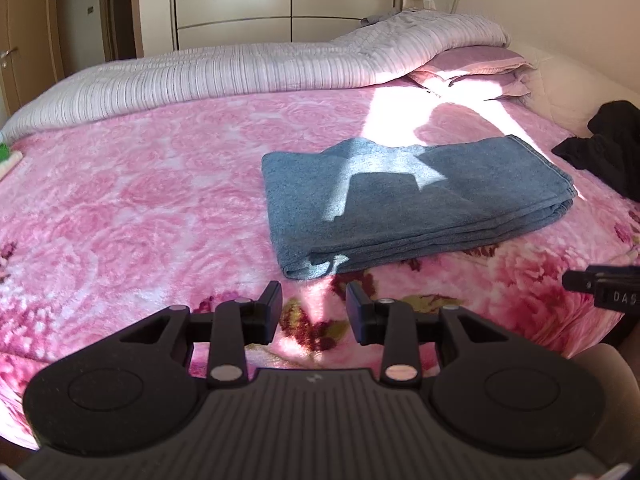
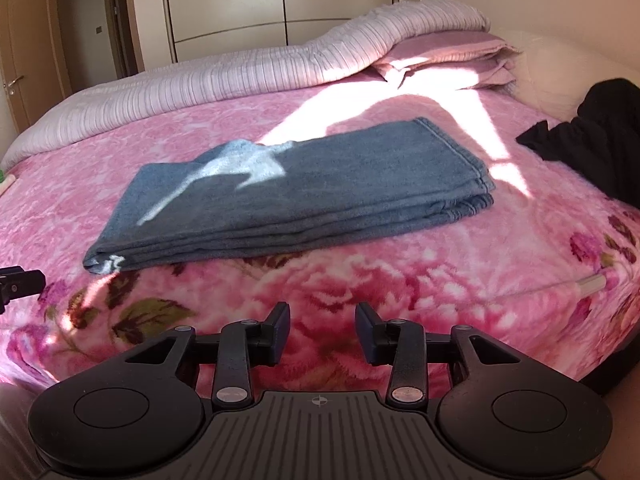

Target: Fold clothes

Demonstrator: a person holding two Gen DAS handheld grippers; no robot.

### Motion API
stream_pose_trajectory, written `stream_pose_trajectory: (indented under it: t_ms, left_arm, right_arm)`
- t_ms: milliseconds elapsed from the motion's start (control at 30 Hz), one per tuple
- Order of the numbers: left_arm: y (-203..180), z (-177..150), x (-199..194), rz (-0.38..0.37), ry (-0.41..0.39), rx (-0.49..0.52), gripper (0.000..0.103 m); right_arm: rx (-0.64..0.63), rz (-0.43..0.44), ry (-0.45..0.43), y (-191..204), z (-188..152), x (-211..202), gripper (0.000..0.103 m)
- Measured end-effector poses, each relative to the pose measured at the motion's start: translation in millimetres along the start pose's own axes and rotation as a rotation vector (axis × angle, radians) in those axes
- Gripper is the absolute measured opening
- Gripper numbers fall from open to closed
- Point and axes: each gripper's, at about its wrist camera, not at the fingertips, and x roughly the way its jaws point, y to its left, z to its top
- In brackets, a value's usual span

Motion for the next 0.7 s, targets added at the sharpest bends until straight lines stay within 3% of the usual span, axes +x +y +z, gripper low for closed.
stream_pose_trajectory:
  t_ms: [200, 300, 433, 600, 700]
  left_arm:
    - [8.2, 1.0, 15.9, -0.038, 0.004, -0.014, 0.03]
    - [10.7, 8.9, 26.6, -0.06, -0.009, -0.006, 0.023]
    - [10.9, 22.6, 44.3, -0.085, -0.039, 0.027, 0.023]
    - [16.9, 34.6, 84.0, -0.129, -0.052, 0.077, 0.023]
    - [24.4, 31.6, 120.1, -0.175, -0.01, 0.118, 0.023]
  right_arm:
    - [0.017, -0.016, 0.004, -14.6, 2.6, 17.0, 0.04]
    - [0.005, -0.03, -0.016, -18.9, 13.2, 27.3, 0.04]
    - [-0.001, -0.042, -0.063, -23.4, 33.1, 42.4, 0.04]
    - [0.031, -0.073, -0.15, -27.4, 60.5, 66.7, 0.04]
    - [0.062, -0.115, -0.155, -31.1, 66.2, 92.4, 0.04]
